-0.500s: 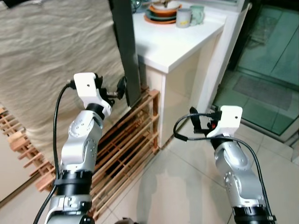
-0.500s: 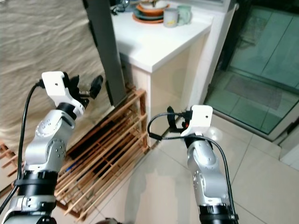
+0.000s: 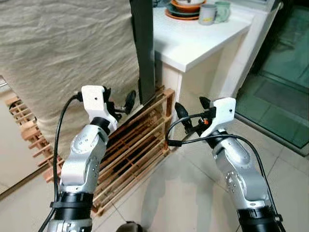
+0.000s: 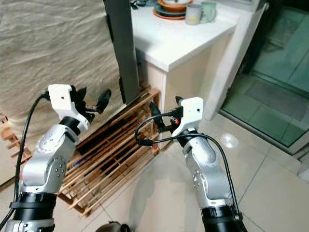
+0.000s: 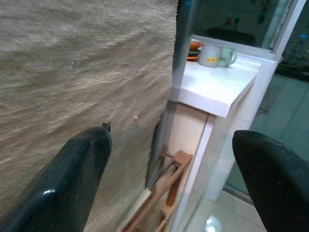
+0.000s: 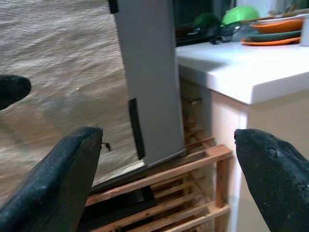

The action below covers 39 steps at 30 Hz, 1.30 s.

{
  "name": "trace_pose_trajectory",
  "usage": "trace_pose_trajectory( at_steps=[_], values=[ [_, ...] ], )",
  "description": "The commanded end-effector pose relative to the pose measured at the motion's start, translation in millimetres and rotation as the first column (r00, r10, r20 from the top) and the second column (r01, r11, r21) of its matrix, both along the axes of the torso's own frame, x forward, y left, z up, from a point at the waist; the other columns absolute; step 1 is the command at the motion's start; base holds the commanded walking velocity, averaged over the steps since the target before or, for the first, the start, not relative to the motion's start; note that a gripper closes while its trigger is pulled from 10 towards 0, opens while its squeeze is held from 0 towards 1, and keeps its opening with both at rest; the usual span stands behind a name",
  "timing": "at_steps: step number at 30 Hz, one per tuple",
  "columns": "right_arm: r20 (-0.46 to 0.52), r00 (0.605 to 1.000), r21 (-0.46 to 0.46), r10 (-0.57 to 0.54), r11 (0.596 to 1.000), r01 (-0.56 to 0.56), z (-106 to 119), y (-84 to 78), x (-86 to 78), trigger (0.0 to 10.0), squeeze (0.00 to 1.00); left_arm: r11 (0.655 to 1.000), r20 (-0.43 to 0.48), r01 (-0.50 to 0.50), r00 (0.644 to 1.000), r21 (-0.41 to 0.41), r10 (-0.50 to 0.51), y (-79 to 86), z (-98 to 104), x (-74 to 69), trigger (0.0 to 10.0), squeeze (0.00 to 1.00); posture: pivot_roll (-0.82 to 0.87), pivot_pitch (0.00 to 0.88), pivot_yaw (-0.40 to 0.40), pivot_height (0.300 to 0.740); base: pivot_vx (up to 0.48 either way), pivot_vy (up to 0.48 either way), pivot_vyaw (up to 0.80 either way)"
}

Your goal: Restocking fridge

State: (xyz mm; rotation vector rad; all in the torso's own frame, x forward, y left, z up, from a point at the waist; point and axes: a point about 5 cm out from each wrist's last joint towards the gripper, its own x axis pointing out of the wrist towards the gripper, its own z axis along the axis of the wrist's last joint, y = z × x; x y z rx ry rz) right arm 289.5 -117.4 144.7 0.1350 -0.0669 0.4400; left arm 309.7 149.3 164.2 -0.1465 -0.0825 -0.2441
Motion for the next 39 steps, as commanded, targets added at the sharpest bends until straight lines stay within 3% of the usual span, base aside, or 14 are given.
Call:
trace_pose_trajectory(
  at_steps=[1, 9, 18, 23, 26, 36, 39],
  values=[
    [-0.001, 1.0, 0.012, 0.026, 1.0, -0.026, 3.1, 3.1, 1.3, 10.0, 0.06, 0.998, 0.023, -0.01, 1.0, 0.063, 0.009, -0.6, 2.8, -2.4, 10.0, 0.0, -0.06, 0.0, 0.06, 0.74, 0.0, 0.0, 0.49],
    [-0.045, 0.998, 0.06, 0.035, 0.998, -0.032, -4.9, 2.4, -0.8, 10.0, 0.07, 0.996, 0.027, -0.093, 0.995, -0.008, 0.093, -0.7, 13.4, 4.2, 10.0, 0.0, -0.06, 0.0, 0.066, 0.74, 0.0, 0.036, 0.46],
    [-0.054, 0.998, 0.077, 0.033, 0.997, -0.029, -5.8, 0.5, -2.2, 10.0, 0.07, 0.99, 0.022, -0.143, 0.99, 0.019, 0.142, 4.2, 13.8, 2.4, 10.0, 0.0, -0.07, 0.0, 0.072, 0.74, 0.0, 0.459, 0.44],
    [-0.042, 0.999, 0.113, 0.029, 0.993, -0.024, -3.2, -0.4, -2.4, 10.0, 0.07, 0.987, 0.01, -0.152, 0.988, 0.061, 0.152, 1.6, 12.6, 2.9, 10.0, 0.0, -0.06, 0.0, 0.073, 0.74, 0.0, 0.0, 0.44],
    [-0.051, 0.998, 0.14, 0.022, 0.99, -0.014, -2.8, -2.5, -0.7, 10.0, 0.04, 0.982, 0.023, -0.179, 0.984, 0.059, 0.178, 9.2, 14.8, 4.9, 10.0, 0.0, -0.06, 0.0, 0.074, 0.74, 0.0, 0.0, 0.0],
    [-0.046, 0.999, 0.106, -0.002, 0.994, 0.007, -5.0, -1.7, -1.5, 10.0, 0.04, 1.0, 0.066, -0.013, 0.998, -0.01, 0.013, -7.2, 22.0, -3.3, 10.0, 0.0, -0.06, 0.0, 0.071, 0.74, 0.0, 0.336, 0.0],
    [-0.041, 0.999, 0.076, -0.027, 0.997, 0.03, -5.9, -3.9, -0.3, 10.0, 0.04, 1.0, 0.053, -0.008, 0.999, -0.024, 0.009, -6.7, 19.9, -2.5, 10.0, 0.0, -0.05, 0.0, 0.069, 0.74, 0.0, 0.48, 0.0]
  ],
)
